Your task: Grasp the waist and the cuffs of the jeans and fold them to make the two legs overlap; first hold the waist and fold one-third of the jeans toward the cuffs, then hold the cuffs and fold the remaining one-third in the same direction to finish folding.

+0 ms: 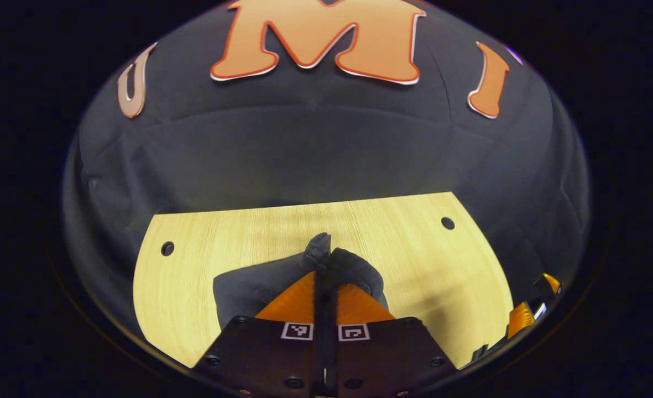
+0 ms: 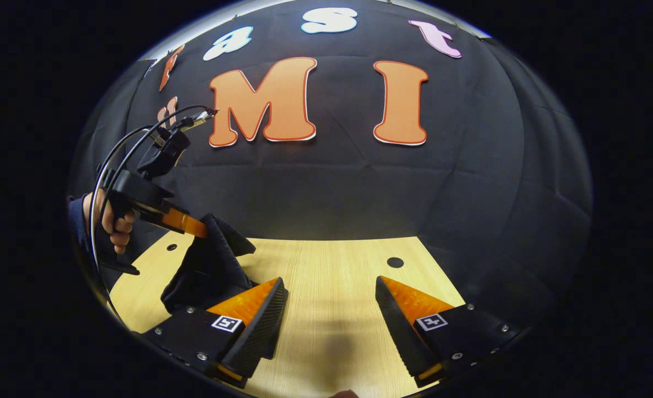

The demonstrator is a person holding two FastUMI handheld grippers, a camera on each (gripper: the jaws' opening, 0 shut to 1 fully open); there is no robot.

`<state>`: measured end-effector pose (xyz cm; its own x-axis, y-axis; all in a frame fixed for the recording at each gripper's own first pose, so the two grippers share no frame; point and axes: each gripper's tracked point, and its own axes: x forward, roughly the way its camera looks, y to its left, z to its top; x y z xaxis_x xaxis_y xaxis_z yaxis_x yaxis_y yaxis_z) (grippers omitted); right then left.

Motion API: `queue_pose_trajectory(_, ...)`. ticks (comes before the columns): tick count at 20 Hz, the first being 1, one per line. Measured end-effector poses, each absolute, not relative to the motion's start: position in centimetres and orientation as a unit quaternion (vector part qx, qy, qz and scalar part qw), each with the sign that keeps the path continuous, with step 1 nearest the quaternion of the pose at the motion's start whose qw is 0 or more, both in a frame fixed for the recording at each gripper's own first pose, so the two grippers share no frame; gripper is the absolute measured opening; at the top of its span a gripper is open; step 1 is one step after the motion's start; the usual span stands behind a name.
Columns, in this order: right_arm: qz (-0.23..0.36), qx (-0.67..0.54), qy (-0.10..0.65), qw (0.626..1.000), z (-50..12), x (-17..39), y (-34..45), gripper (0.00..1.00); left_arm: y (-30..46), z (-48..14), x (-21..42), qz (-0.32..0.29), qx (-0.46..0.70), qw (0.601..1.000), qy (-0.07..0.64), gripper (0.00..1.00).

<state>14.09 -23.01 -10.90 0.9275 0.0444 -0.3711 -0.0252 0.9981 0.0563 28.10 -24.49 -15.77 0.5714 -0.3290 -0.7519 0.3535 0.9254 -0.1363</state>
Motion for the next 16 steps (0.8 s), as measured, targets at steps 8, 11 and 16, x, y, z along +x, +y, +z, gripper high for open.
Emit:
queue_pose_trajectory(8, 0.030, 0.026, 0.194, 0.980, -11.1, 13.9, -22.8, 0.98, -23.4, -15.8, 29.2, -0.157, -0.013, 0.900, 0.407, 0.02)
queue_pose_trajectory(11, 0.033, 0.029, 0.196, 0.980, -11.1, 13.9, -22.5, 0.98, -25.1, -17.1, 26.3, -0.186, 0.002, 0.890, 0.418, 0.02)
queue_pose_trajectory(16, 0.029, 0.026, 0.191, 0.981, -10.9, 14.0, -22.7, 0.98, -27.4, -19.6, 18.9, -0.262, 0.031, 0.862, 0.433, 0.02)
